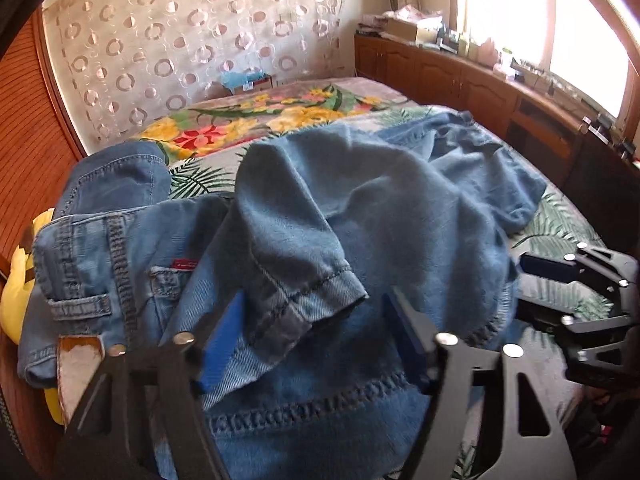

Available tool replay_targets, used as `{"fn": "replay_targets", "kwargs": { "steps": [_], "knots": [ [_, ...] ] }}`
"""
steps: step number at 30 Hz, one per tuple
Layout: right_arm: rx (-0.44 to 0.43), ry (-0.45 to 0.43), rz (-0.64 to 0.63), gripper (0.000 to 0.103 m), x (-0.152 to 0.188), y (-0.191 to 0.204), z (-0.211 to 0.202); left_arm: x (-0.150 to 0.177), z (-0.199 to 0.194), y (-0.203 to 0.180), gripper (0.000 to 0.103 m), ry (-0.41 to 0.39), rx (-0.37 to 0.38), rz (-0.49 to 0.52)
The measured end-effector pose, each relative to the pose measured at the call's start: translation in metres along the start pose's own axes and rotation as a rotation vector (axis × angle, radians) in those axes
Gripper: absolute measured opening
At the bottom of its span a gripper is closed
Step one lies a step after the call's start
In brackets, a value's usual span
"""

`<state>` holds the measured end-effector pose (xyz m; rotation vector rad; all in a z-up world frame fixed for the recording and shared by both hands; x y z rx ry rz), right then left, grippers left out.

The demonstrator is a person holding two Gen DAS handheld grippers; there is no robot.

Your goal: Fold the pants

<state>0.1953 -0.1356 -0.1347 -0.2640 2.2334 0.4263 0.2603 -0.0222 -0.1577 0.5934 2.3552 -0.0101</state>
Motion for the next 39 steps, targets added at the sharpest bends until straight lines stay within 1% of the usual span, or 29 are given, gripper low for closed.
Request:
{"fn": "replay_targets", "kwargs": {
  "steps": [1, 2, 3, 4, 8, 11, 14, 19, 22, 24, 27, 29, 30, 31, 33, 35, 37, 39],
  "knots": [
    [0.002, -0.004, 0.002, 0.047, 0.0, -0.001, 0.0, 0.001, 0.003, 0.002, 0.05, 0.007, -0.013, 0.005],
    [0.001, -0.006, 0.002, 0.047, 0.001, -0.001, 0.0, 0.002, 0.005, 0.004, 0.044, 0.014, -0.025, 0.005],
    [-0.001, -0.007, 0.002, 0.047, 0.001, -0.001, -0.001, 0.003, 0.004, 0.006, 0.029, 0.012, -0.027, 0.0],
    [-0.003, -0.009, 0.002, 0.047, 0.002, -0.001, -0.001, 0.003, -0.001, 0.012, 0.018, 0.002, -0.041, -0.01],
    [-0.016, -0.013, 0.009, 0.047, 0.004, -0.005, -0.002, 0.001, -0.028, 0.038, 0.016, -0.057, -0.068, -0.064],
    [-0.021, -0.012, 0.016, 0.047, 0.004, -0.008, -0.002, 0.0, -0.055, 0.07, 0.015, -0.091, -0.11, -0.097],
    [-0.022, -0.013, 0.017, 0.047, 0.004, -0.008, -0.002, -0.001, -0.071, 0.101, 0.015, -0.102, -0.141, -0.126],
    [-0.021, -0.012, 0.015, 0.047, 0.004, -0.007, -0.002, -0.002, -0.076, 0.137, 0.015, -0.09, -0.178, -0.148],
    [-0.024, -0.008, 0.021, 0.047, 0.004, -0.008, -0.001, -0.001, -0.071, 0.152, 0.015, -0.067, -0.226, -0.153],
    [-0.025, -0.009, 0.024, 0.047, 0.004, -0.008, -0.001, 0.005, -0.071, 0.156, 0.015, -0.059, -0.219, -0.166],
    [-0.025, -0.009, 0.023, 0.047, 0.004, -0.008, -0.001, 0.013, -0.075, 0.15, 0.015, -0.075, -0.188, -0.17],
    [-0.024, -0.01, 0.021, 0.047, 0.004, -0.008, -0.001, 0.018, -0.075, 0.143, 0.02, -0.073, -0.168, -0.172],
    [-0.022, -0.01, 0.021, 0.047, 0.004, -0.008, 0.0, 0.022, -0.075, 0.138, 0.028, -0.075, -0.155, -0.169],
    [-0.022, -0.009, 0.021, 0.047, 0.005, -0.008, 0.0, 0.024, -0.074, 0.133, 0.039, -0.076, -0.148, -0.166],
    [-0.023, -0.006, 0.023, 0.047, 0.005, -0.008, 0.0, 0.031, -0.073, 0.121, 0.05, -0.082, -0.131, -0.163],
    [-0.025, -0.005, 0.026, 0.047, 0.005, -0.008, 0.0, 0.041, -0.073, 0.106, 0.05, -0.082, -0.108, -0.157],
    [-0.027, -0.003, 0.029, 0.047, 0.005, -0.009, 0.001, 0.051, -0.073, 0.091, 0.05, -0.083, -0.102, -0.156],
    [-0.026, -0.002, 0.029, 0.047, 0.005, -0.009, 0.001, 0.063, -0.069, 0.079, 0.05, -0.064, -0.086, -0.144]
  ]
}}
Point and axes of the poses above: each gripper's, at about its wrist camera, not at the fingertips, and z roughly the way its jaws point, y to its left, x to its underside, the point moved 8 cm from there along z, roughly the way its jaws point, and after that the axes turned 8 degrees about z, right-handed, at the moved point
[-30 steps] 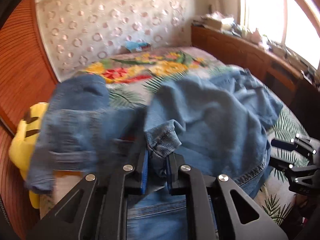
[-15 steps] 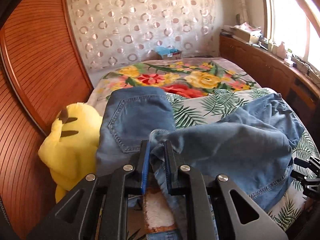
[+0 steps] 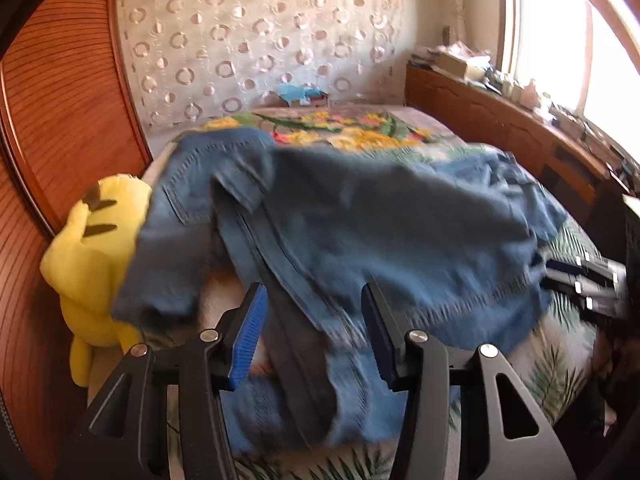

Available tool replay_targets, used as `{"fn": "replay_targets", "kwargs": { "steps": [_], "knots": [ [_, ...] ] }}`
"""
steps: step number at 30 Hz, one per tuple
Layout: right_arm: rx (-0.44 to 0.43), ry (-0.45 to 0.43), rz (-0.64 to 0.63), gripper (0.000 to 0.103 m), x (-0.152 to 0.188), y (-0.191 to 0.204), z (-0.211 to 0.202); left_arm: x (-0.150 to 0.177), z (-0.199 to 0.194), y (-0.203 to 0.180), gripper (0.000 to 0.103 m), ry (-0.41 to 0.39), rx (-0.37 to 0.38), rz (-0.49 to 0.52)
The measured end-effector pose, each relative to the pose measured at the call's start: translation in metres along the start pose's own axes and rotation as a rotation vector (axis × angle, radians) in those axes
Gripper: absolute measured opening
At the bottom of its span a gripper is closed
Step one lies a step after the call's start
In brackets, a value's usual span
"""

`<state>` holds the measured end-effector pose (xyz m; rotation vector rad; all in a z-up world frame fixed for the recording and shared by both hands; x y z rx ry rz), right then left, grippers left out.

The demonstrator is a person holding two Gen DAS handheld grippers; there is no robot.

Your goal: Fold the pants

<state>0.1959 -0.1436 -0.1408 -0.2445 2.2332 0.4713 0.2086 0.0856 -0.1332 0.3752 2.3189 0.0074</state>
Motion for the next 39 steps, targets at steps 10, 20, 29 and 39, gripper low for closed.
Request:
{"fn": "replay_targets", "kwargs": {
  "steps": [10, 20, 29, 39],
  "knots": [
    [0.002, 0.0, 0.001, 0.047, 0.0, 0.0, 0.0, 0.034, 0.013, -0.024, 0.02, 0.057, 0.037, 0.019],
    [-0.002, -0.002, 0.006, 0.047, 0.001, -0.002, 0.0, 0.031, -0.059, -0.005, 0.014, -0.09, 0.007, -0.046],
    [-0.023, -0.002, -0.023, 0.047, -0.004, 0.0, -0.008, 0.053, -0.056, 0.003, 0.018, -0.028, 0.027, -0.072],
    [-0.029, 0.003, -0.037, 0.047, -0.039, 0.007, 0.006, 0.03, -0.061, 0.015, 0.055, -0.083, -0.013, -0.085]
  ]
}}
Point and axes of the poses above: each gripper's, at about its wrist camera, not at the fingertips, and z roughly the way its jaws point, y to its left, x to its underside, the point moved 8 cm from there along z, roughly the way its jaws point, and after that the axes turned 8 degrees about z, right-handed, at the moved point
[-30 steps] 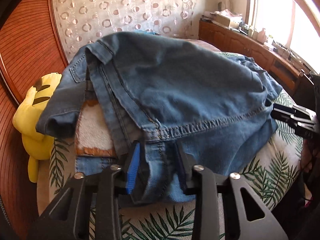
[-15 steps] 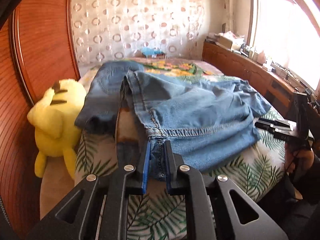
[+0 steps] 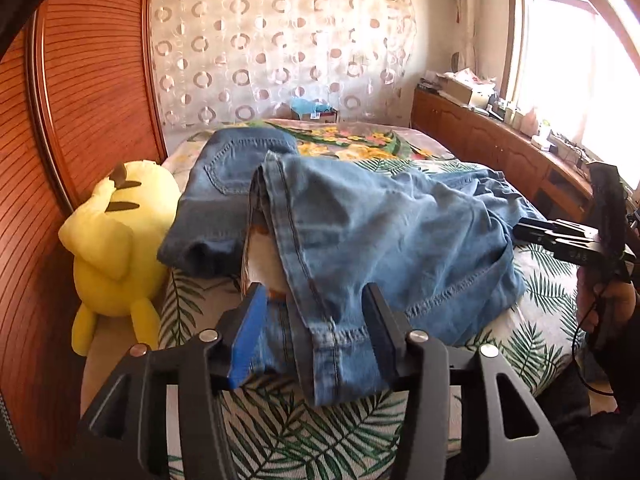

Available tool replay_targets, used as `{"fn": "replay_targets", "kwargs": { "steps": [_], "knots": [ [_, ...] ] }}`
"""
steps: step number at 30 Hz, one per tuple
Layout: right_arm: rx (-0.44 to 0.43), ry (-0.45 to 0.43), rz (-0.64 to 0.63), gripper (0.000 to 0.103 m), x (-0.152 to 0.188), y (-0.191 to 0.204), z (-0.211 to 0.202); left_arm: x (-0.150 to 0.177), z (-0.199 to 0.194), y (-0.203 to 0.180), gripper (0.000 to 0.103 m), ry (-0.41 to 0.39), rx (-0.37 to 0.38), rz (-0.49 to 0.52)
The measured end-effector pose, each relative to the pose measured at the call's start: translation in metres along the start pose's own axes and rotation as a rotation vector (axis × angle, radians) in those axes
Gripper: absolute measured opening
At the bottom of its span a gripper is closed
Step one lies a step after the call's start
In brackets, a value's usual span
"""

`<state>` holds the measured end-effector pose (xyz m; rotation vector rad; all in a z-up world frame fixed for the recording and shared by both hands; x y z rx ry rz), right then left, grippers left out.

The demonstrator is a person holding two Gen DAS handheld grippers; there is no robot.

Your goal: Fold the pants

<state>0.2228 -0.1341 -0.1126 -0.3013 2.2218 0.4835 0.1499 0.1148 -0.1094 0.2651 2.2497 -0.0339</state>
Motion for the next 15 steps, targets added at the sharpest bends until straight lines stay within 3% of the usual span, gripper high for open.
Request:
{"fn": "replay_targets", "kwargs": {
  "steps": [1, 3, 9, 11, 13, 15],
  "knots": [
    [0.01, 0.011, 0.006, 0.047, 0.0, -0.003, 0.005, -0.003, 0.001, 0.0, 0.066, -0.002, -0.007, 0.005],
    [0.028, 0.037, 0.024, 0.045, 0.001, -0.009, 0.014, -0.01, 0.004, -0.001, 0.077, -0.017, -0.005, 0.01],
    [0.031, 0.096, 0.076, 0.042, 0.003, -0.017, 0.025, -0.027, 0.021, -0.001, 0.077, -0.024, -0.014, 0.016],
    [0.017, 0.113, 0.065, 0.033, 0.005, -0.015, 0.028, -0.03, 0.026, -0.002, 0.077, -0.025, -0.014, 0.013],
    [-0.011, 0.136, 0.057, 0.015, 0.008, -0.012, 0.032, -0.03, 0.031, -0.003, 0.077, -0.022, -0.014, 0.009],
    [-0.009, 0.137, 0.037, 0.009, 0.006, -0.012, 0.033, -0.029, 0.035, -0.006, 0.077, -0.019, -0.011, 0.008]
  ]
}}
Point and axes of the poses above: each gripper's, at about its wrist camera, not at the fingertips, and z roughly the way its jaws point, y to its left, x to its underside, the point moved 8 cm from there along z, roughly the way its jaws point, and after that the axes turned 8 degrees about z, right-handed, at the moved point
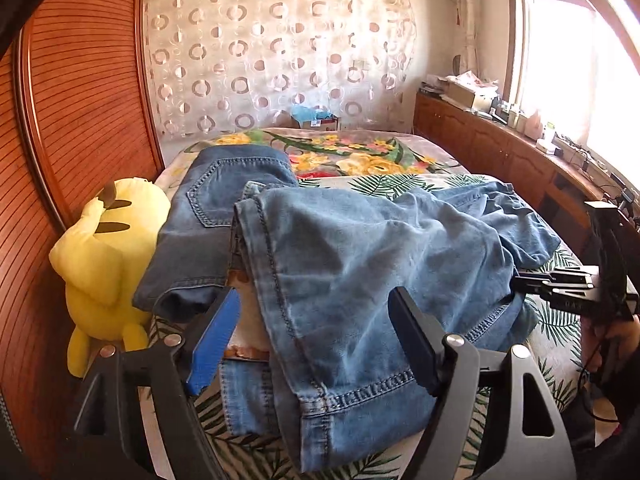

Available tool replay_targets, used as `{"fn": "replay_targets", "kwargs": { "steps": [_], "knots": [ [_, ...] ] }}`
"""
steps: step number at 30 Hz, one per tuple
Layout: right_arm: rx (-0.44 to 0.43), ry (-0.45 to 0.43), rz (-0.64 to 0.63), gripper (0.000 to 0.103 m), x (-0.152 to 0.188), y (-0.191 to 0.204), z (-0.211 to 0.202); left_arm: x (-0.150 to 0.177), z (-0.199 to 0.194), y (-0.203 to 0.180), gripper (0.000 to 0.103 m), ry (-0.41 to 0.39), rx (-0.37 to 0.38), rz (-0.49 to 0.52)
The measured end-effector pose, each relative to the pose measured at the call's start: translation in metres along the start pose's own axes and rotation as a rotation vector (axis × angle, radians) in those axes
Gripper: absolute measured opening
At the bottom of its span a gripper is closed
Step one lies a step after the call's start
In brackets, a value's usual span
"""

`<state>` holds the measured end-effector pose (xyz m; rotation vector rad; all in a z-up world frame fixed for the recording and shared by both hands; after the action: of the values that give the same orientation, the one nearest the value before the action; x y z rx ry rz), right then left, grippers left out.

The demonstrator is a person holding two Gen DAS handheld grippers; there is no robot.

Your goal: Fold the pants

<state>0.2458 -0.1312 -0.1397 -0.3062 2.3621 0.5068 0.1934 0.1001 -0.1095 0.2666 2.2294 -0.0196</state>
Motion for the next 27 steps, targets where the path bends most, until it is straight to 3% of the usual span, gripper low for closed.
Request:
{"fn": "replay_targets", "kwargs": {
  "steps": [7, 21, 24, 26, 27],
  "knots": [
    [-0.001, -0.023, -0.004, 0.004, 0.014, -0.004, -0.029, 0.003, 0.005, -0.018, 0.077, 0.014, 0.014, 0.019],
    [0.025, -0.077, 0.019, 0.006, 0.025, -0.012, -0.062, -0.004, 0.006, -0.056, 0.077, 0.002, 0.057, 0.066],
    [0.068, -0.111, 0.023, 0.012, 0.02, -0.027, -0.073, -0.005, 0.007, -0.065, 0.077, 0.002, 0.066, 0.071],
    [0.112, -0.133, 0.03, 0.023, 0.016, -0.04, -0.079, -0.005, 0.008, -0.071, 0.077, 0.004, 0.075, 0.075],
    [0.138, -0.146, 0.032, 0.034, 0.013, -0.049, -0.083, -0.005, 0.009, -0.074, 0.077, 0.005, 0.079, 0.08]
  ]
}}
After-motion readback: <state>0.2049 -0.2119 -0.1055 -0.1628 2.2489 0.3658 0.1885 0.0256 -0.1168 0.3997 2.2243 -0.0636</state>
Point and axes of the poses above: each gripper's, at about its wrist camera, not at the fingertips, and z roughly the way its jaws point, y to its left, x to its underside, the point moved 8 cm from there along z, roughly the way its jaws point, and after that the axes turned 8 degrees about z, right-handed, at the moved point
